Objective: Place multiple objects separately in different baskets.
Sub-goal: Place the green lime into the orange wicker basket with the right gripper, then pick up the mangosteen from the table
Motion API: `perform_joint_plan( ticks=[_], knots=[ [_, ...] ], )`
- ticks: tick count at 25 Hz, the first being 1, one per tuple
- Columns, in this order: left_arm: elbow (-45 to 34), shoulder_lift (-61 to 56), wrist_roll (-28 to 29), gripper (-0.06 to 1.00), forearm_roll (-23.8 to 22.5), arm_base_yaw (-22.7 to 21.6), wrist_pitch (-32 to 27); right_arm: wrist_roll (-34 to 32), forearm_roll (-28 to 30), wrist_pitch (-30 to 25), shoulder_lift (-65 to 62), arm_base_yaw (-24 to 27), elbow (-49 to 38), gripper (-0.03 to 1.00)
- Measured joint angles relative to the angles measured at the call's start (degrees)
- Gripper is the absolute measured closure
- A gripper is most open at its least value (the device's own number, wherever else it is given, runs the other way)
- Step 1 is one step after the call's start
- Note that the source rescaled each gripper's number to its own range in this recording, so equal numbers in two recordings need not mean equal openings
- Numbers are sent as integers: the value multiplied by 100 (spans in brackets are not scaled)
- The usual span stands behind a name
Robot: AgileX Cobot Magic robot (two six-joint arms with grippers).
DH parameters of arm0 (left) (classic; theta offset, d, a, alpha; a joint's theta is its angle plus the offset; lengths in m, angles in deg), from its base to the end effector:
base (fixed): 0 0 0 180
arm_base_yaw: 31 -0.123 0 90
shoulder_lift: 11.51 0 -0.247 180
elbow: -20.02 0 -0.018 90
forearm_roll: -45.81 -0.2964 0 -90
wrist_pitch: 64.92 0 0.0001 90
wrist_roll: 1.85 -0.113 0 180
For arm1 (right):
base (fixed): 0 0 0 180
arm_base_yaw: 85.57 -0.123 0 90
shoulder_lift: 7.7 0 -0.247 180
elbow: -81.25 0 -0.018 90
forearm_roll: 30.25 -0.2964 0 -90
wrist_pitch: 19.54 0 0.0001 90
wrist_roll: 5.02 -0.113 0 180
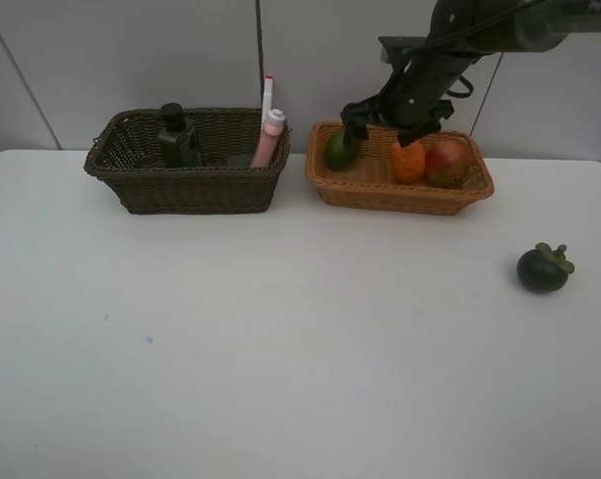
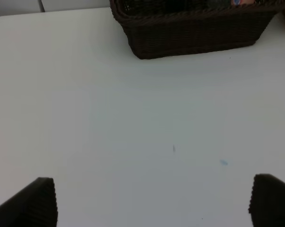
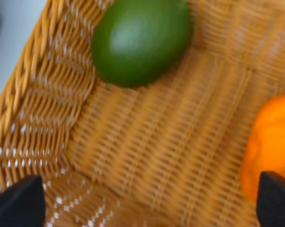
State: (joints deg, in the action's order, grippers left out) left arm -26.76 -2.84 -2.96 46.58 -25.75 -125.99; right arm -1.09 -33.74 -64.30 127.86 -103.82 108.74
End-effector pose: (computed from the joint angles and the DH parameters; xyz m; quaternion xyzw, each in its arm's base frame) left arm 0.0903 -0.0096 0.2926 0.0475 0.8491 -0.0257 0.5255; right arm 0.4878 0.1660 0.1207 -0.1712 0.9565 0.0550 0.2297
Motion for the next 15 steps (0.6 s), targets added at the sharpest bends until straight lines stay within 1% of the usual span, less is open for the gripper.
perform_joint_plan(
  ticks=[4,10,11,13,15],
  knots=[
    [0,0,0,-6,0,0,0,-19,0,-566,-297,0,0,-3],
    [0,0,0,-6,0,0,0,-19,13,-2140,-1230,0,24,-3],
    [0,0,0,-6,0,0,0,-42,18,-2305,-1324,0,24,-3],
    [0,0,0,-6,0,0,0,-126,18,-2447,-1515,0,-10,-3],
    [0,0,0,-6,0,0,0,-264,25,-2447,-1736,0,-305,-3]
  ],
)
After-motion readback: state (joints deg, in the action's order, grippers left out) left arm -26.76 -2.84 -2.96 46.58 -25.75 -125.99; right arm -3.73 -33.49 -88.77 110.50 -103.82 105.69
